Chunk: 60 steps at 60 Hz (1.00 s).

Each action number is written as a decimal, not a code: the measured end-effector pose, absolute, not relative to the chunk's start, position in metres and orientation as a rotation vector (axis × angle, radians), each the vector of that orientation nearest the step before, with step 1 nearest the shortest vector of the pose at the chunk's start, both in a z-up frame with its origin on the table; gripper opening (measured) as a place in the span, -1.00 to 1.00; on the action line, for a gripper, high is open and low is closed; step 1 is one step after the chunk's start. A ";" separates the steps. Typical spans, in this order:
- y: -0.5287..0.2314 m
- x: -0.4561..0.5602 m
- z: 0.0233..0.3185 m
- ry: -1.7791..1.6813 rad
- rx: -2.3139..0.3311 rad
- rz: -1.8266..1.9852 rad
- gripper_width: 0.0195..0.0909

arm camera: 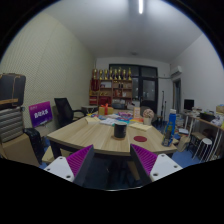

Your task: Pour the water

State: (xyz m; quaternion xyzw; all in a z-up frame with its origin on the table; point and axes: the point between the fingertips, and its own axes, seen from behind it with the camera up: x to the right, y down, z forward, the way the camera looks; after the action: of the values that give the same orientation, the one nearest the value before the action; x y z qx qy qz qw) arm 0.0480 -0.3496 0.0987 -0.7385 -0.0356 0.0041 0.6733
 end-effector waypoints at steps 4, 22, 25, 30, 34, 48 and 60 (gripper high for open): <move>-0.348 0.051 0.099 -0.069 -1.663 0.012 0.73; -0.314 0.154 0.099 -0.037 -1.596 -0.123 0.71; -0.297 0.200 0.095 0.011 -1.588 -0.138 0.71; -0.269 0.251 0.095 0.095 -1.570 -0.147 0.72; -0.240 0.283 0.095 0.116 -1.551 -0.174 0.72; -0.142 0.368 0.085 0.143 -1.582 -0.289 0.71; -0.082 0.382 0.080 0.183 -1.571 -0.231 0.71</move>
State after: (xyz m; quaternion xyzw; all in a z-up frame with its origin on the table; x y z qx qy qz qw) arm 0.3823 -0.0817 0.0804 -0.7045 0.0820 -0.1035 0.6973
